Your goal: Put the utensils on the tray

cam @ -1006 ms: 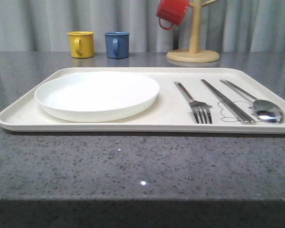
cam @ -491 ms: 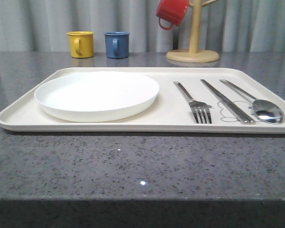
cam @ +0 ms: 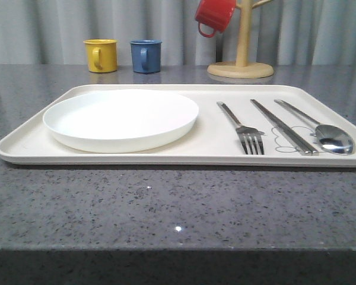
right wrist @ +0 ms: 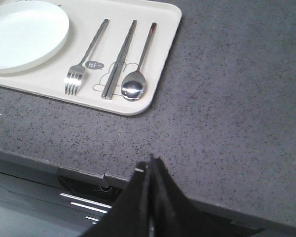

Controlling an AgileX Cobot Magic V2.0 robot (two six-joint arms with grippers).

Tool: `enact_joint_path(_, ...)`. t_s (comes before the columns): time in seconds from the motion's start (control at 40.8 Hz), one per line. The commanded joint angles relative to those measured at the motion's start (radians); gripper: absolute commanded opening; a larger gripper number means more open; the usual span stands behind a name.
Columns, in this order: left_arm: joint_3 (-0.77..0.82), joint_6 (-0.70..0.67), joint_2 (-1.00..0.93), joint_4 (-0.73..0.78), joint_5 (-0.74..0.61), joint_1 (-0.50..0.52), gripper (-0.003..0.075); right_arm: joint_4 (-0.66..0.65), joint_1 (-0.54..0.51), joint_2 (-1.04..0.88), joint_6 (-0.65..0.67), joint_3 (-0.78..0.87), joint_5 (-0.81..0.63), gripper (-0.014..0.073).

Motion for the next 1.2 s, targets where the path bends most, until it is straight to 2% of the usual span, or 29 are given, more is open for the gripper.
enact_joint_path(0.0,0.022,-0.074,-0.022,0.057,-0.069,-0.004,-0.002,-0.007,-0.001,0.016,-0.013,-0.02,-0.071,-0.0116)
enact_joint_path(0.074,0.022,-0.084,-0.022,0.11,-0.077,-0.019,-0.002,-0.007,-0.001,0.016,-0.013,-0.02,-0.072,-0.0116)
enact_joint_path(0.245,0.022,-0.086,-0.022,0.087,-0.087,-0.023,-0.002,-0.007,-0.001,0.016,-0.013,-0.02,-0.072,-0.0116)
enact_joint_path(0.392,0.022,-0.086,-0.022,0.087,-0.167,-0.023,-0.002,-0.007,-0.001,0.016,-0.013,-0.02,-0.072,-0.0116)
enact_joint_path(1.055,0.022,-0.086,-0.022,0.087,-0.167,-0.023,-0.002,-0.007,-0.001,0.016,-0.013,-0.02,-0.072,-0.0116)
enact_joint_path(1.128,0.022,-0.086,-0.022,0.087,-0.167,-0.023,-0.002,-0.032,-0.019,-0.017,-0.013,0.02,-0.118,-0.0116)
enact_joint_path(1.177,0.022,-0.086,-0.022,0.087,-0.167,-0.023,-0.002,-0.049,-0.048,-0.063,-0.013,0.103,-0.237,-0.0116)
